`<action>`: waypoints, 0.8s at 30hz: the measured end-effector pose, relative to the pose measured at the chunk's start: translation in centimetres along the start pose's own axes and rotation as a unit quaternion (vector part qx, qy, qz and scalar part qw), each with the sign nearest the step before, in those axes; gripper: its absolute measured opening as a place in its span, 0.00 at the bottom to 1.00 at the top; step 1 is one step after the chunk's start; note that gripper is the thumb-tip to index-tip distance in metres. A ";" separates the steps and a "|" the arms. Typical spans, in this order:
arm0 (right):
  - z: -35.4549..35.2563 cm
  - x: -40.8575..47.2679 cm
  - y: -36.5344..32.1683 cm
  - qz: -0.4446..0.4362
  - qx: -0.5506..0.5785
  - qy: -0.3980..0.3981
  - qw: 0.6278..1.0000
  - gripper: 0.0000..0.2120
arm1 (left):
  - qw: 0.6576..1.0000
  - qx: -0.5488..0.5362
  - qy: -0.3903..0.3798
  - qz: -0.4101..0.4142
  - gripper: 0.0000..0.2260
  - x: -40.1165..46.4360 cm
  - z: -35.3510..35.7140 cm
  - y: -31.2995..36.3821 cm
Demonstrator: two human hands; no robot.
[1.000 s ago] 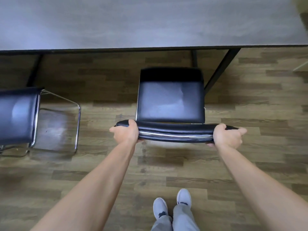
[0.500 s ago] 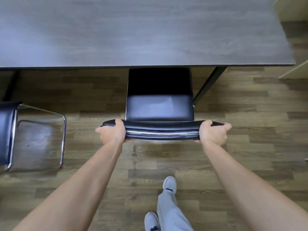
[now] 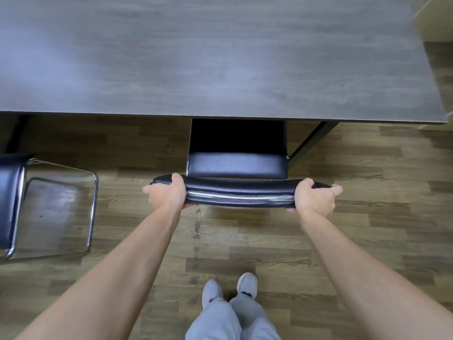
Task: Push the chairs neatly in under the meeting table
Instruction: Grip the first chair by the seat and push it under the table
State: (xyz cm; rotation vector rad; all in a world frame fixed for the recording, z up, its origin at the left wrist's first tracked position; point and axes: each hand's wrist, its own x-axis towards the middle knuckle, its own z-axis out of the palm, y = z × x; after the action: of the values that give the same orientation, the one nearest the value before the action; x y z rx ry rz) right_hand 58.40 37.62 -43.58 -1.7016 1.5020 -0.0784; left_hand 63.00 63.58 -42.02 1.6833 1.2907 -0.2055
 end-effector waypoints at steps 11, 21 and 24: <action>2.0 0.6 -3.2 0.014 -0.018 0.005 1.000 0.24 | 0.999 0.029 0.015 0.006 0.28 2.0 1.5 3.2; 4.2 0.7 -6.6 0.046 -0.027 0.016 0.998 0.25 | 0.997 0.064 -0.048 0.019 0.43 4.0 1.9 7.1; 4.1 0.6 -7.7 0.044 -0.028 0.023 0.998 0.28 | 0.995 0.071 -0.061 0.021 0.39 4.0 2.3 7.8</action>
State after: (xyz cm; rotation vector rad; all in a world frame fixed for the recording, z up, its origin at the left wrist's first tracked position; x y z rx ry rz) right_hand 66.91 38.70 -41.80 -1.6847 1.6254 -0.0289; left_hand 71.97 64.71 -41.17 1.7875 1.1704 -0.3772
